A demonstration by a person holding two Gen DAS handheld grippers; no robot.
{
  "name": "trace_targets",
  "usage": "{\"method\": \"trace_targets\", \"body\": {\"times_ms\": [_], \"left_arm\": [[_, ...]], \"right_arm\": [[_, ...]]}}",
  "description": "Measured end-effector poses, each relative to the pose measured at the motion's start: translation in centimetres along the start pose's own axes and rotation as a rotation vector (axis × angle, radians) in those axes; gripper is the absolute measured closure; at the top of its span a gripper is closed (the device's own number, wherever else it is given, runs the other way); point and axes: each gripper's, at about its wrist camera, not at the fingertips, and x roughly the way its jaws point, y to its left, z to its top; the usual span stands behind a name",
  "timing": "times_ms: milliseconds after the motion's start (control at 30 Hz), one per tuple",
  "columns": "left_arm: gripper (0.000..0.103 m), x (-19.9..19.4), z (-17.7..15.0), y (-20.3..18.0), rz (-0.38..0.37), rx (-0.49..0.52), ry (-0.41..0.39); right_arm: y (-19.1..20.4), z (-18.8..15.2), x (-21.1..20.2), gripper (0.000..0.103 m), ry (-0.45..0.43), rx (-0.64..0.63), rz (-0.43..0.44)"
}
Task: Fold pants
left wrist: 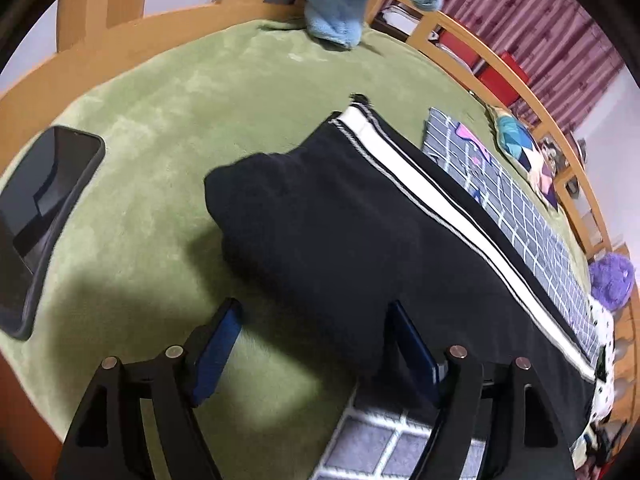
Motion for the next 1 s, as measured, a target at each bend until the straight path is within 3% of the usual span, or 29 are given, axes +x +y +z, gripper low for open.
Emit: {"method": "trace_targets", "body": {"times_ms": [100,133,167,200,233,300,433,533,633,700,900,1000], "left_arm": [[0.027,1.1,0.9,0.8,-0.031,-0.060,-0.007],[0.033,1.4,1.2,0.8,-0.028,-0.060,-0.004],[0.060,1.6,1.3,0.8,-0.028,-0.040,-0.002],[0.076,1.7,1.1,1.0,-0.062,-0.030,0.019],[0.076,1.6,0.9,1.2,-0.083,-0.031,0.032],[0.077,0.8,0.5,1.8,-0.097,-0.034,0.047],[0.072,-2.0,-0.3,1.5,-0.066,0.071,0.061],[0.072,-4.0,-0.3,1.1,-0.088,0.147,0.056],[0.069,-5.9,0.0,-0.1,-0.069,0.241,0.000],[0.049,-7.0,0.4,-0.9,-0.053,0.275,-0.055],[0.048,-8.8,3.0,-2.6,-0.098,0.299,-0.151],[0.048,-7.7,4.2,-4.9,-0.065,0.334,-0.170]], "right_arm": [[1.2,-0.8,-3.5,0.046,-0.035,-0.024,-0.005],[1.8,-1.1,-4.3,0.046,-0.042,-0.028,-0.002],[2.5,-1.5,-5.2,0.046,-0.049,-0.035,-0.001],[3.1,-2.0,-5.7,0.046,-0.053,-0.043,-0.004],[4.0,-2.2,-6.1,0.046,-0.055,-0.059,-0.014],[6.1,-2.7,-6.9,0.046,-0.064,-0.094,-0.022],[10.2,-3.1,-6.8,0.046,-0.068,-0.141,0.011],[12.9,-3.2,-5.9,0.046,-0.068,-0.157,0.040],[15.8,-3.3,-5.1,0.046,-0.056,-0.173,0.095],[17.9,-3.4,-4.7,0.046,-0.060,-0.202,0.115],[22.8,-3.5,-3.6,0.046,-0.064,-0.254,0.195],[24.4,-3.3,-2.3,0.046,-0.063,-0.269,0.207]]}}
